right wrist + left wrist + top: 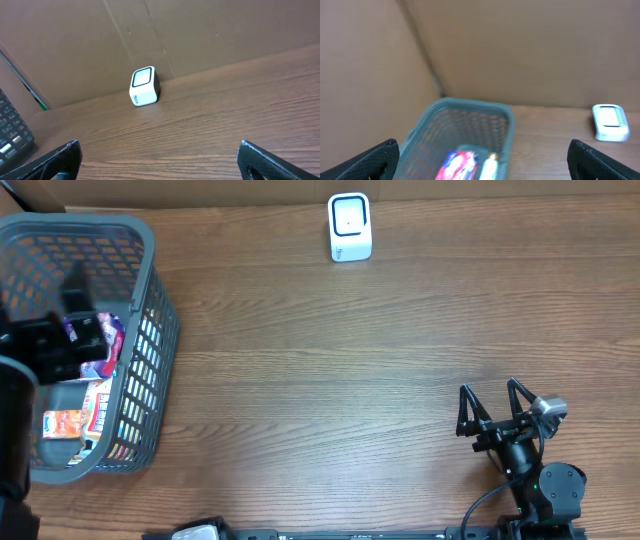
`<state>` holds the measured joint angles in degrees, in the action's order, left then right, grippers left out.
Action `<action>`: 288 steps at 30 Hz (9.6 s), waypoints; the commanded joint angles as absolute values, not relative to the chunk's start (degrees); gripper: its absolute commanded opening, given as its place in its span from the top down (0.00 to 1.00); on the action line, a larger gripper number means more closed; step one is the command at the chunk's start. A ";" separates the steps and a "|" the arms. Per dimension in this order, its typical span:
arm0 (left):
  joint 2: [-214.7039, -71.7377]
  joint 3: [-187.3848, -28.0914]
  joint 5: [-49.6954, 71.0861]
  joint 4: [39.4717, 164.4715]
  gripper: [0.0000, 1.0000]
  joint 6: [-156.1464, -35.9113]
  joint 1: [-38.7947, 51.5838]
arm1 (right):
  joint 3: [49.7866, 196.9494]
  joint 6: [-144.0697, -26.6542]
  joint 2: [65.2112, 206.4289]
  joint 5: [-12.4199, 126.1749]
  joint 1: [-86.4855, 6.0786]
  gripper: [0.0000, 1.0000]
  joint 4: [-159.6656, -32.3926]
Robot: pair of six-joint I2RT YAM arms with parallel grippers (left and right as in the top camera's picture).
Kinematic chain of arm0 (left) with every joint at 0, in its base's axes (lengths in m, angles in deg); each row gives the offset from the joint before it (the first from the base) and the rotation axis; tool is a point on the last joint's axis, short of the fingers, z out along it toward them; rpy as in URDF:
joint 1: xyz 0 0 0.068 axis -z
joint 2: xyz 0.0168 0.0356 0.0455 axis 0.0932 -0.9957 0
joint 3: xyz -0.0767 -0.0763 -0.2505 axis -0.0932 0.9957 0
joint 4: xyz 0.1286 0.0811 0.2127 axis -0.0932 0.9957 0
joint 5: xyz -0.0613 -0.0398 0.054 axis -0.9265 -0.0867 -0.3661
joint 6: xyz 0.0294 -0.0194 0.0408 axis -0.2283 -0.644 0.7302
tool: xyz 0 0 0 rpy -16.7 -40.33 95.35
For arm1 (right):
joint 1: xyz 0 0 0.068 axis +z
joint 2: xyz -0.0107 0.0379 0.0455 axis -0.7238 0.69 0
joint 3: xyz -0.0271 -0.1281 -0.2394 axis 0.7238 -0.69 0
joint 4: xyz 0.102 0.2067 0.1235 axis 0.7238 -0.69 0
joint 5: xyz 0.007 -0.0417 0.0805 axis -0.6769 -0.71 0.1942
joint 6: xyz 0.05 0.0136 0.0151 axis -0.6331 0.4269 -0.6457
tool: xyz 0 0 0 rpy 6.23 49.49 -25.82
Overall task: Scan the item barcode
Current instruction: 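Reach the left gripper into the basket and grasp the red snack box, then lift the red box out and place it on the table center, then return the left gripper into the basket and grasp the yellow snack bag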
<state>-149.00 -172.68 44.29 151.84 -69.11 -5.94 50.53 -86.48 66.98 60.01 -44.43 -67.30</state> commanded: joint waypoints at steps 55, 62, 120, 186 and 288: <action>-177.02 -152.89 33.75 152.63 0.00 -84.04 -28.02 | 49.94 -86.52 66.85 59.99 -44.17 0.00 -66.97; -177.00 -135.39 36.95 142.57 0.00 -84.00 -28.02 | 49.94 -86.52 66.85 59.99 -44.17 0.00 -66.97; -148.19 -116.09 36.79 120.56 0.96 -85.53 -27.89 | 49.94 -86.52 66.85 59.99 -44.17 0.00 -66.97; -177.83 -156.96 23.83 161.37 0.00 -78.44 -45.33 | 49.94 -86.52 66.85 59.99 -44.17 0.00 -66.97; -185.15 -106.71 53.10 138.00 0.96 -80.17 -32.50 | 49.94 -86.50 66.85 59.99 -44.17 0.00 -66.97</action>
